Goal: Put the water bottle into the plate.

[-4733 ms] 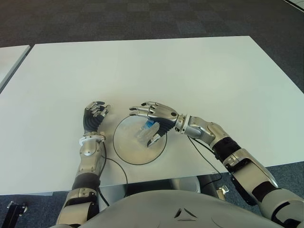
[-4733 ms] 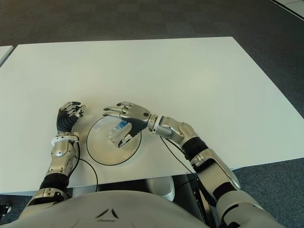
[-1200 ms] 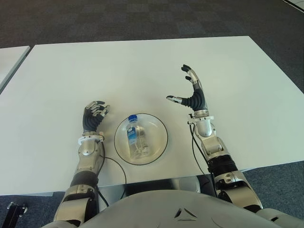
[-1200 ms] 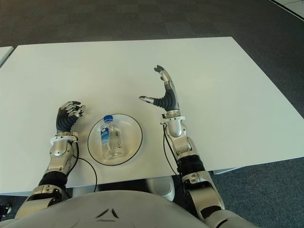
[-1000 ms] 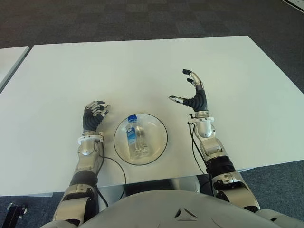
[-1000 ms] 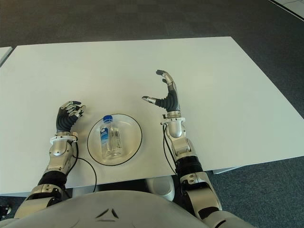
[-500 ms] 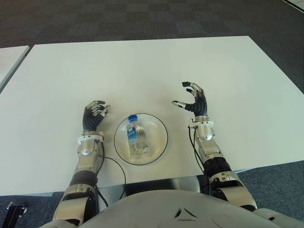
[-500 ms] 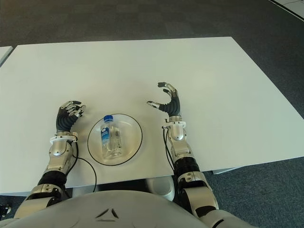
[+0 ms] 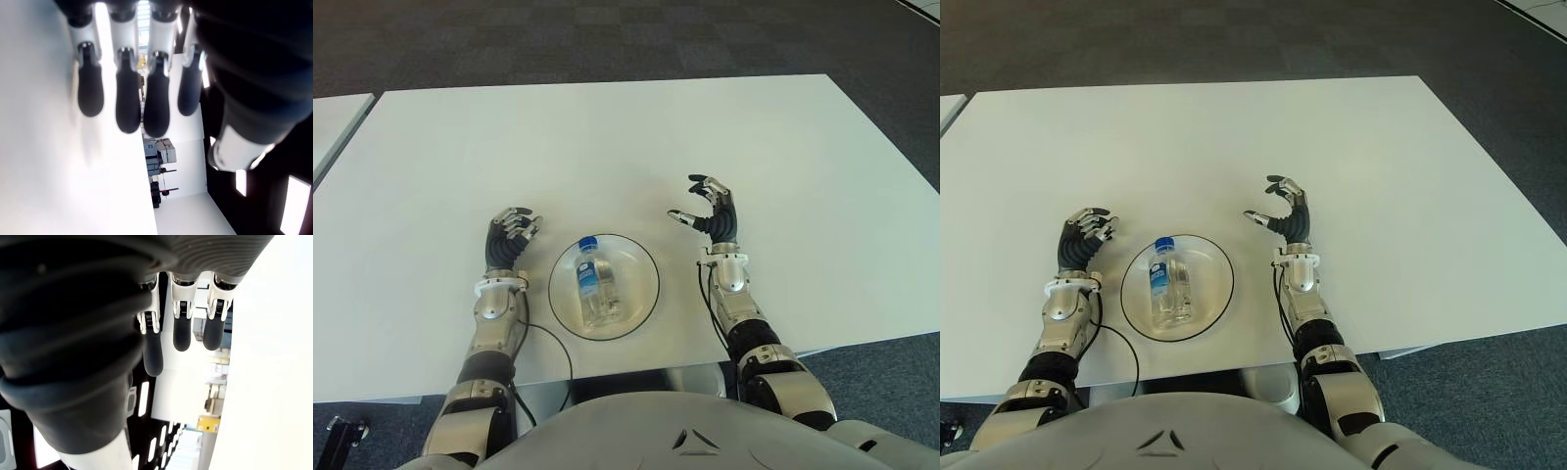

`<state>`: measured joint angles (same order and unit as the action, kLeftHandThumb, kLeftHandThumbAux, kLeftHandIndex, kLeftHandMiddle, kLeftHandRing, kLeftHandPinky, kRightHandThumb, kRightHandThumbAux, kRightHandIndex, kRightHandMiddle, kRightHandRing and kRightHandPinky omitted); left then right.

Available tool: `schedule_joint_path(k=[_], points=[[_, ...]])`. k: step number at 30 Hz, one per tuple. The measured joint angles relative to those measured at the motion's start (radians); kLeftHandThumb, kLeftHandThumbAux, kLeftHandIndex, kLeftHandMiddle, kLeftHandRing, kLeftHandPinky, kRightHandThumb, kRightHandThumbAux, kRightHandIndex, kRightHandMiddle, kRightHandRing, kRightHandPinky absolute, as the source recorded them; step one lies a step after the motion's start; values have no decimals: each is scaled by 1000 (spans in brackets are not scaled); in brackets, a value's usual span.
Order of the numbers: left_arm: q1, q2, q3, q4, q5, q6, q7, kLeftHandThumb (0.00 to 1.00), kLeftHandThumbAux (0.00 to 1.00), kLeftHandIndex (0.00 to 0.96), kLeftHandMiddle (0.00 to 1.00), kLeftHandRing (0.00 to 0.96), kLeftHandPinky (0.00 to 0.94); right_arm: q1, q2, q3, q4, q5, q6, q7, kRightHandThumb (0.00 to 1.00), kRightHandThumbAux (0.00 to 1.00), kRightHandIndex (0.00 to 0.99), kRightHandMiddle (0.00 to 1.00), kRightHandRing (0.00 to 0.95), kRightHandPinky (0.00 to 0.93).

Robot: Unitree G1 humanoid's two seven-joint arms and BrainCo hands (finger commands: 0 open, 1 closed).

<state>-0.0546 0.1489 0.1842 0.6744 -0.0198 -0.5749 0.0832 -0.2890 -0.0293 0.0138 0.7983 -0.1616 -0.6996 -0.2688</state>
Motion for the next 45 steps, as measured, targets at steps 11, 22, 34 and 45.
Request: schedule_joint_path(k=[11,22,34,45], points=[[0,-25,5,-15,-10,16,11,705,714,433,592,564,548,-3,20,-16,30,17,8,-4,697,736,432,520,532,547],[0,-29,7,-19,-18,20,15,705,713,434,601,575,558,-4,24,-37,31,20,57,-18,706,730,432,536,542,550],[2,-32,4,-28,-16,29,25,705,714,434,628,607,601,-4,37,-49,62,29,25,-23,706,730,432,550,559,574],[2,-32,4,-28,-6,32,33,705,715,434,615,593,577,-11,46,-64,90,32,9,-7,707,730,432,549,563,566]])
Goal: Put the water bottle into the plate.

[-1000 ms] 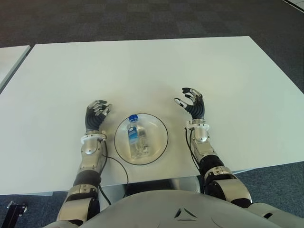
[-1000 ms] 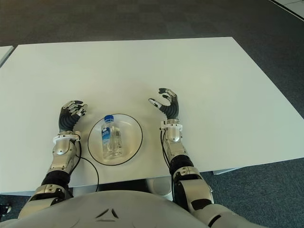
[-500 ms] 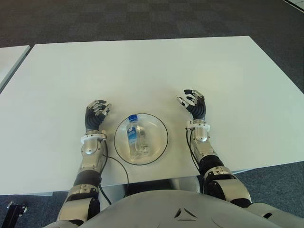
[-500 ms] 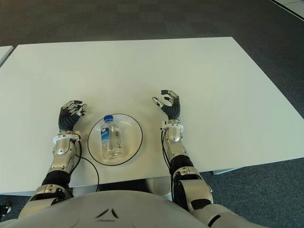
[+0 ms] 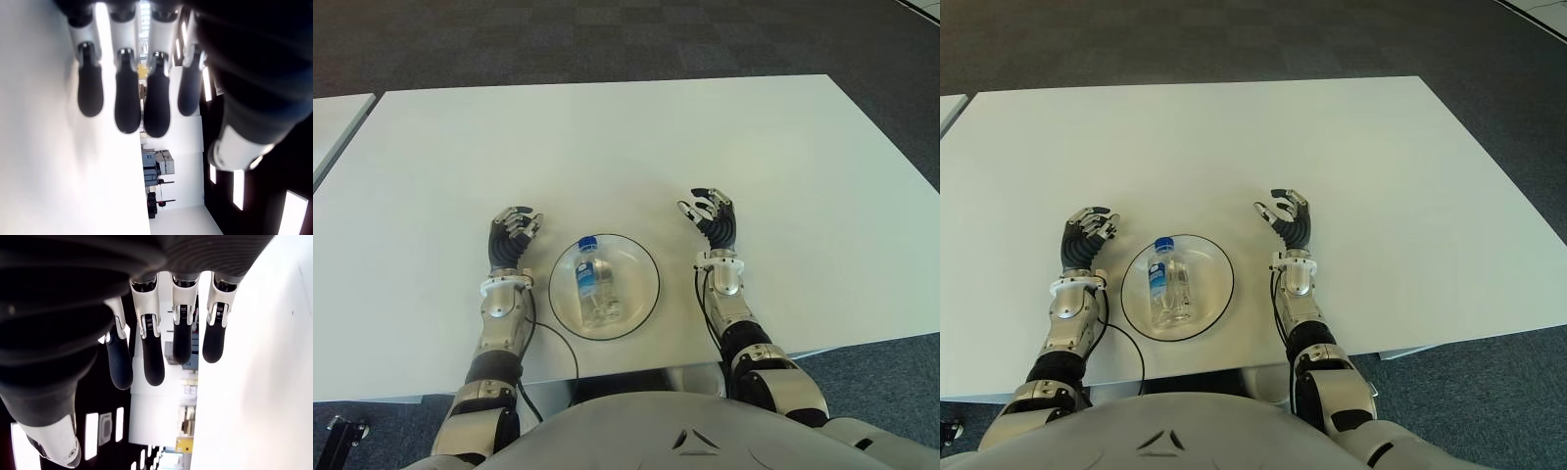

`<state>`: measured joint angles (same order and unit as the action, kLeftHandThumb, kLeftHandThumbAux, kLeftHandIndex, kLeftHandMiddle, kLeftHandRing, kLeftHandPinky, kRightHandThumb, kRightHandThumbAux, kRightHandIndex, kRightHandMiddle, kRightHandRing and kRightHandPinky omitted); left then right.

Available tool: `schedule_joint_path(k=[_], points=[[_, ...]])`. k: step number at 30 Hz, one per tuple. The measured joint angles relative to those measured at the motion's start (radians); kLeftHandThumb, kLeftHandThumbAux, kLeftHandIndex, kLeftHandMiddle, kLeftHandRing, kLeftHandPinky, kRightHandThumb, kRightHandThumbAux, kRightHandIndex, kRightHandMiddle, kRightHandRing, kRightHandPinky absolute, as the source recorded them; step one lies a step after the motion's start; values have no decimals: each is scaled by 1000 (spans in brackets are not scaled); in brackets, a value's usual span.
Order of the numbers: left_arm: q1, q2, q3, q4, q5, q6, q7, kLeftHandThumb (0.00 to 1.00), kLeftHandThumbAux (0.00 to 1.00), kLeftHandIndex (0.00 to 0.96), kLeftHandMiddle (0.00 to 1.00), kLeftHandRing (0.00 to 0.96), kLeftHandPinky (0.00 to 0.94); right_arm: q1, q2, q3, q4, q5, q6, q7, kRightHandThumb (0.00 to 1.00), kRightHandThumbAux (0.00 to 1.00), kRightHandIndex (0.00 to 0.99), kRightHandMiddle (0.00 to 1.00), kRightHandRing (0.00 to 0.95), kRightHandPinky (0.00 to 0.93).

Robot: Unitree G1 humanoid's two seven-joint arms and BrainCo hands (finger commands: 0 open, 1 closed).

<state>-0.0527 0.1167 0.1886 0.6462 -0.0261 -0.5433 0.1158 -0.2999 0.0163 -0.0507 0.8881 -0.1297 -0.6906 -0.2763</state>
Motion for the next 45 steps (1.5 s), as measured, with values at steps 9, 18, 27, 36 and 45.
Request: schedule_joint_path(k=[9,18,27,36,45], points=[[0,0,0,0,6,0,7,705,715,433,608,584,569,-7,0,-2,12,-3,13,0,707,730,431,550,572,582],[0,-1,0,0,-3,-1,6,705,714,433,607,584,565,-17,-6,0,14,-3,86,9,706,731,429,542,567,557],[0,-1,0,0,-6,0,5,705,714,433,619,596,604,-27,-13,1,-1,0,156,41,707,730,427,528,548,519],[0,-1,0,0,-3,1,6,705,714,434,606,584,568,-37,-18,-5,-18,12,217,81,705,731,427,541,555,540],[1,-1,-2,-13,-4,20,5,704,714,433,594,570,553,-46,-21,-13,-31,33,254,128,704,732,428,540,550,523]])
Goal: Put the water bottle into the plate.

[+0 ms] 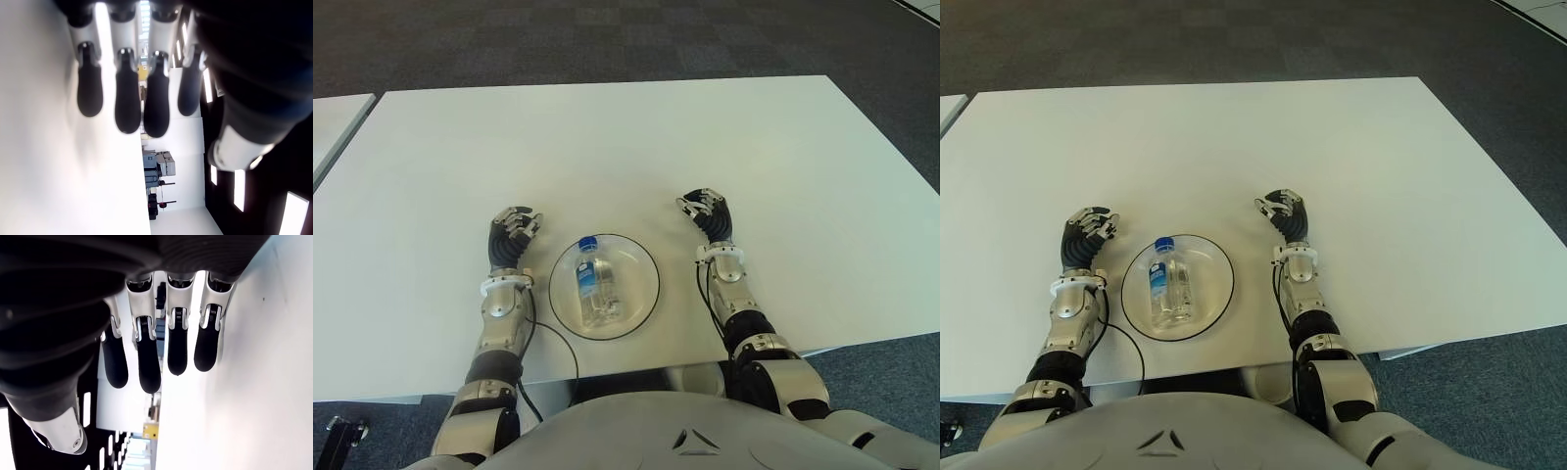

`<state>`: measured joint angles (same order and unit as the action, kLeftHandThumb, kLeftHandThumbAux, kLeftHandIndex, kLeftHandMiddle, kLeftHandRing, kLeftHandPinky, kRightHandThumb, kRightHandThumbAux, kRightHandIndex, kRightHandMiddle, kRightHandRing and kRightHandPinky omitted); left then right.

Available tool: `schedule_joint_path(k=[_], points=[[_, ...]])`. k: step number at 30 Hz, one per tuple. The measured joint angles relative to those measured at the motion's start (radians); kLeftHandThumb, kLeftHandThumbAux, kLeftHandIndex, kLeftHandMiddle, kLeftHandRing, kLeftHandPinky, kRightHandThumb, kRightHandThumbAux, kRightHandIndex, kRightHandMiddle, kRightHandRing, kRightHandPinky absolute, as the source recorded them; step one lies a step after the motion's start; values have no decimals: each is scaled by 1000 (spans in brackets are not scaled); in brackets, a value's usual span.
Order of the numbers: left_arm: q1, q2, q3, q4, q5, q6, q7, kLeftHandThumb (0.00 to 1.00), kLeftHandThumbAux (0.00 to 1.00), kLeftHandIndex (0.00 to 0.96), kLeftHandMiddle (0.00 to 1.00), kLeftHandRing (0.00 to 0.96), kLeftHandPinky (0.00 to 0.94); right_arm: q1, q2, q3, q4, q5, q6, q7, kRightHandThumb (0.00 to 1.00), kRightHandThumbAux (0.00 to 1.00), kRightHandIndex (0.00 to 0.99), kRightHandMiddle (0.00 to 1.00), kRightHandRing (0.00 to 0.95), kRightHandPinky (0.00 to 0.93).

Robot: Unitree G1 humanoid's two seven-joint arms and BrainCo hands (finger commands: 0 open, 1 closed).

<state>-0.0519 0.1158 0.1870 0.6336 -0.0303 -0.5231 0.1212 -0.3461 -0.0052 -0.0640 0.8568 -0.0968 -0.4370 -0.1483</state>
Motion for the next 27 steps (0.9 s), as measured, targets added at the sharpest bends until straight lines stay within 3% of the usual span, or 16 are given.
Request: schedule_joint_path(k=[27], points=[[-6,6,-4,2,12,26,0,704,716,432,572,558,536,-7,7,-2,-7,5,21,-21,706,733,427,524,530,527]])
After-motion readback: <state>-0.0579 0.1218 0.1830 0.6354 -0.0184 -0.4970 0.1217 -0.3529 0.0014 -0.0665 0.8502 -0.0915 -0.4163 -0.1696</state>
